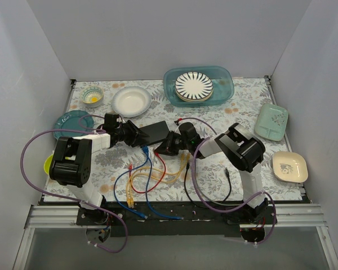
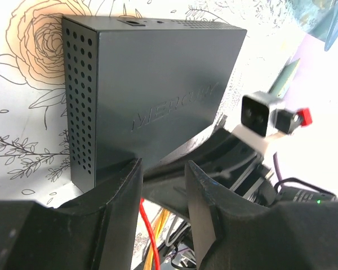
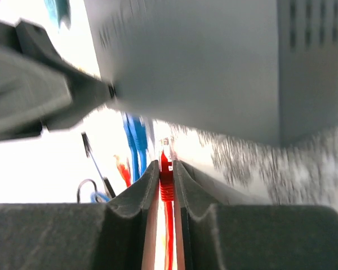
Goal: Pull the plug from the switch port
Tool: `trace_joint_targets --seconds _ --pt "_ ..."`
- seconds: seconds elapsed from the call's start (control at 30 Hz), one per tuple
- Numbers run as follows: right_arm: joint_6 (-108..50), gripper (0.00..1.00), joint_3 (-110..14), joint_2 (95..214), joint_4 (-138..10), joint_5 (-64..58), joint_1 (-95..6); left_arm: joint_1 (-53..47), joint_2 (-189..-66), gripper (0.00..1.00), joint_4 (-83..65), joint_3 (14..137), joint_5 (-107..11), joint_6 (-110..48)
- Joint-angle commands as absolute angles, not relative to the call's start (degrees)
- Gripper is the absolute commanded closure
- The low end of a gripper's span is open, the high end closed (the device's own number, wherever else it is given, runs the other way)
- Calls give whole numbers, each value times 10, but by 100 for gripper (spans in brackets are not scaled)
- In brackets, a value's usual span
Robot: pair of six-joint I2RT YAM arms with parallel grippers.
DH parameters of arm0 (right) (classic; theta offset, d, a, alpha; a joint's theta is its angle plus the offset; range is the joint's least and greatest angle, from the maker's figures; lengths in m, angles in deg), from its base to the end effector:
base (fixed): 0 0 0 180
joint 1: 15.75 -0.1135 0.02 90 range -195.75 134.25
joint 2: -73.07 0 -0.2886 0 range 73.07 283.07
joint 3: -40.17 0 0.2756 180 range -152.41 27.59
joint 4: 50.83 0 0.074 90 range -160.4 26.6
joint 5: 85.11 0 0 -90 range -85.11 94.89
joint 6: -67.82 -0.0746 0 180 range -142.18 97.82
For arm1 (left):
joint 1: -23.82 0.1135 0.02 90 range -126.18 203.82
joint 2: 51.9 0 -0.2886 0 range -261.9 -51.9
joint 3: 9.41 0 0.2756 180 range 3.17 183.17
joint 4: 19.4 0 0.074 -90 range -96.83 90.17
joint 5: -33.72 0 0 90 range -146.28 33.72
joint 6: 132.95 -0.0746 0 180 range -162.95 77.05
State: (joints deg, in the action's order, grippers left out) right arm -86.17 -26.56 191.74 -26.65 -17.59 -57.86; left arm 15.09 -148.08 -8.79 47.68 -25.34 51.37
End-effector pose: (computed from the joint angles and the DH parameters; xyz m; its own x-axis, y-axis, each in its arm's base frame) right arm 0.3183 0.3262 0.0831 -0.9340 0.2752 -0.2280 -0.0713 0.4818 0.8734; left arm 0.3443 -0.0917 0.1214 -0.4008 -0.8038 0.4397 -0.7863 0.0554 -0.6154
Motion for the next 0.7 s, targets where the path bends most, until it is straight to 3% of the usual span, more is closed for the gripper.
trace_joint_targets --seconds 0.0,0.17,0.33,0.47,0.6,0.67 --pt "-782 99 -213 1908 -387 -172 -574 156 -1495 64 -58 468 -289 503" --pt "-751 99 -199 1864 -428 -160 -569 160 -1492 64 -60 470 -287 506" --pt "-600 99 -206 1747 -670 41 -537 165 -1463 63 -46 474 -299 496" --pt "-527 99 -200 1681 -743 116 -524 168 -1452 62 -55 462 -302 502" --pt "-502 56 -229 1623 -714 153 -533 169 -1441 57 -63 455 -310 514" --pt "-500 50 -285 1624 -701 162 -535 169 -1425 55 -62 455 -318 524"
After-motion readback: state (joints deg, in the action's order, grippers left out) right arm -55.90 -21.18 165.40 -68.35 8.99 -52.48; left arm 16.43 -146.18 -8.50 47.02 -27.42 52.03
